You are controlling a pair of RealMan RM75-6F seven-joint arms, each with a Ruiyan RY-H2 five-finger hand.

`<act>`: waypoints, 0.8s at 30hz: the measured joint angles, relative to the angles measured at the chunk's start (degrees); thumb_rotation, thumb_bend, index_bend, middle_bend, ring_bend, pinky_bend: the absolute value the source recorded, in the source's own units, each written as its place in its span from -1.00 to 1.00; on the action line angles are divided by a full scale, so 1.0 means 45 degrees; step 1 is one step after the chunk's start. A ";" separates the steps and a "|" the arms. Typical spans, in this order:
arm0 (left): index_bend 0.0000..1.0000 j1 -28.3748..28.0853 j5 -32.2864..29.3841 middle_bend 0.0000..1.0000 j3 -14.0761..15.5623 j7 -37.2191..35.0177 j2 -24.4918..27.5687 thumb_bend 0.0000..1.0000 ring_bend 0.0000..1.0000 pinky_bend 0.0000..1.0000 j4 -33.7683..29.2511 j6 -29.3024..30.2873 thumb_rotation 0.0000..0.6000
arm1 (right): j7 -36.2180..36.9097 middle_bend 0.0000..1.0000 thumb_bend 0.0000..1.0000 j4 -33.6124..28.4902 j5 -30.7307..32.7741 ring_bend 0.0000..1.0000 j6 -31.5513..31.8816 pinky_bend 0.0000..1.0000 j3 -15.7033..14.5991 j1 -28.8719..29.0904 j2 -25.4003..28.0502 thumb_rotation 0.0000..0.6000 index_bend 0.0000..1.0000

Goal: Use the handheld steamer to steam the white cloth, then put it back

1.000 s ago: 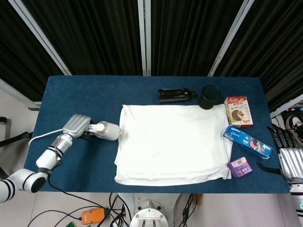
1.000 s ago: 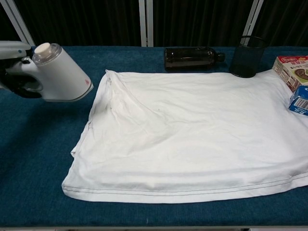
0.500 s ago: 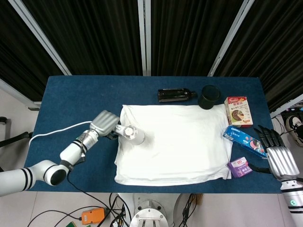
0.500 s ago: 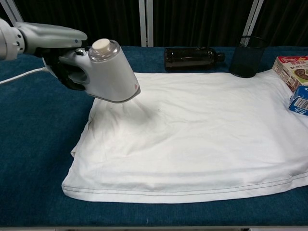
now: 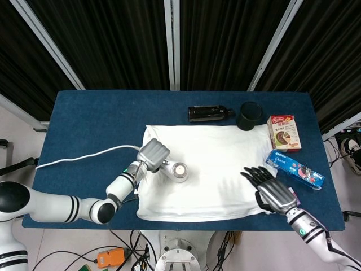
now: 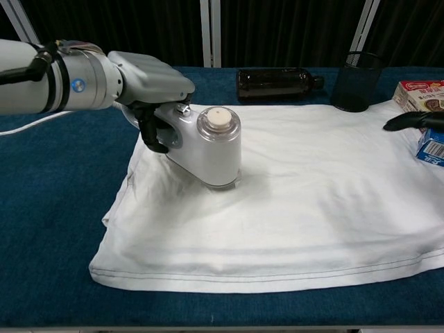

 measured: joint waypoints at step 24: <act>0.83 -0.1557 -0.2773 0.76 0.0994 -0.0912 -0.0920 0.49 0.55 0.33 0.2139 -0.0847 0.78 | -0.3037 -0.80 1.00 0.1001 0.2480 -0.98 -0.2295 -0.83 -0.0477 0.1514 -0.2714 1.00 -0.98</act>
